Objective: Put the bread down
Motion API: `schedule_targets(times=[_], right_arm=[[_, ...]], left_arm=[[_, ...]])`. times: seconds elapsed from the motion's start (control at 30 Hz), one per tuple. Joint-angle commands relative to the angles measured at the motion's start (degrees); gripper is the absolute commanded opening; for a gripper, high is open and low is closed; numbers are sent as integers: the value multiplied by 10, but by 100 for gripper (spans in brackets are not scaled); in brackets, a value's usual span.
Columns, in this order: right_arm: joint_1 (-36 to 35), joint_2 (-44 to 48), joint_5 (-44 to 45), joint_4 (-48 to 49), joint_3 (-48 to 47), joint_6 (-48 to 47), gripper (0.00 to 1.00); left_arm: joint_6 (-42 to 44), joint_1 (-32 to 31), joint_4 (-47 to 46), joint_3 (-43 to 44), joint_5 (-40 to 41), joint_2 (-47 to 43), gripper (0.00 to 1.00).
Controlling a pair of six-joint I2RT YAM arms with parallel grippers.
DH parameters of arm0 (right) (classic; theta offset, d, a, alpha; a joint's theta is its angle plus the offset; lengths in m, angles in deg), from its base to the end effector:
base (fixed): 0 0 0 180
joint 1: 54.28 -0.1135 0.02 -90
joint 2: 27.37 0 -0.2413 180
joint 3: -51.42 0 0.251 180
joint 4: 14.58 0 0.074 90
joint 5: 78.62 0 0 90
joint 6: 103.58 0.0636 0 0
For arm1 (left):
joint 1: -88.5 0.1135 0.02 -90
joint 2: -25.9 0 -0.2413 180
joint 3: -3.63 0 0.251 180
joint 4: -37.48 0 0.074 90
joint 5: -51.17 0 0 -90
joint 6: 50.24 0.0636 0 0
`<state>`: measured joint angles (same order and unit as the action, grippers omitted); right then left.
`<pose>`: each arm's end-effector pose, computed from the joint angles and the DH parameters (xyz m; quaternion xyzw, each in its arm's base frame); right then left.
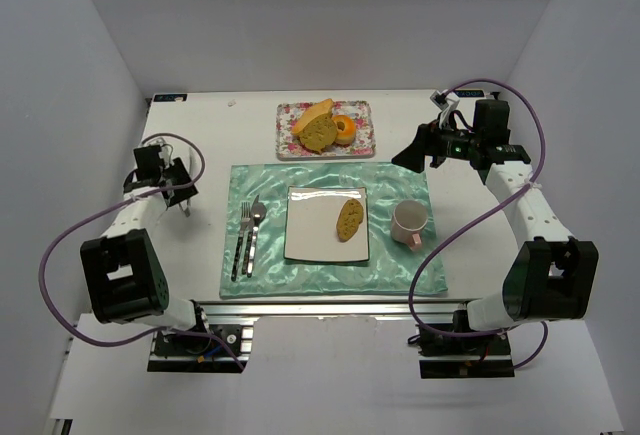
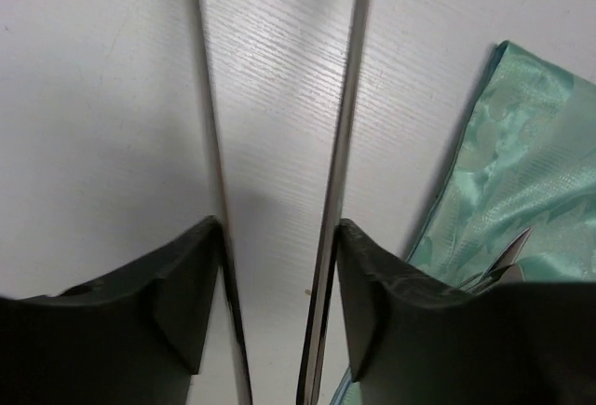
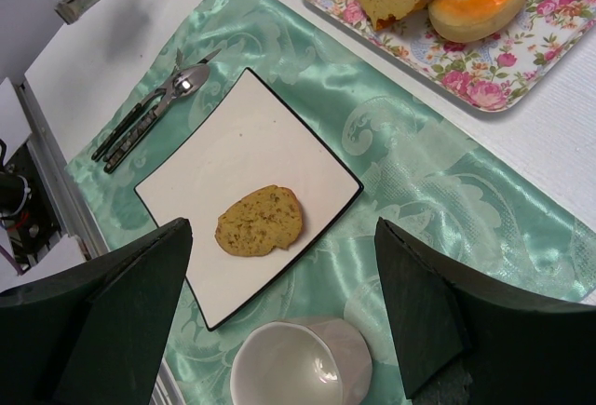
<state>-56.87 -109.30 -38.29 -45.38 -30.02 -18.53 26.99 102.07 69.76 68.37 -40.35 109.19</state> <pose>0.3330 0.0636 0.2905 -0.2575 0.7757 0.3568 0.4523 0.3082 0.0727 0.1666 -0.2103 0.9183 -0.0102 0.3353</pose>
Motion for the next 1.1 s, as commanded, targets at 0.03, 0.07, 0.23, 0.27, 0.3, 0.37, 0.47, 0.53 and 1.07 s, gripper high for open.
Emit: schedule_targets(times=[0.03,0.07,0.23,0.27,0.3,0.37,0.47,0.53,1.07], right_arm=[[3,-4,-9,2,-26,-8,84],[3,-5,-10,1,-27,-8,84],[3,0,-10,2,-27,-9,84],[3,0,-10,2,-25,-9,84],[3,2,-10,2,-25,-9,84],[3,4,-10,3,-24,-9,84],[4,6,-10,4,-22,-9,84],[3,9,-9,0,-22,-14,84],[4,-3,119,-54,-80,30,89]], left_arm=[[2,11,9,-1,-6,43,65],[0,13,23,1,-17,65,67],[-8,13,25,-4,-33,93,69],[-8,14,29,-2,-35,96,70],[-7,14,32,-1,-37,101,70],[-4,14,40,4,-38,114,70],[-2,14,47,4,-35,108,71],[-1,14,52,7,-30,95,78],[-86,11,57,4,-178,-211,98]])
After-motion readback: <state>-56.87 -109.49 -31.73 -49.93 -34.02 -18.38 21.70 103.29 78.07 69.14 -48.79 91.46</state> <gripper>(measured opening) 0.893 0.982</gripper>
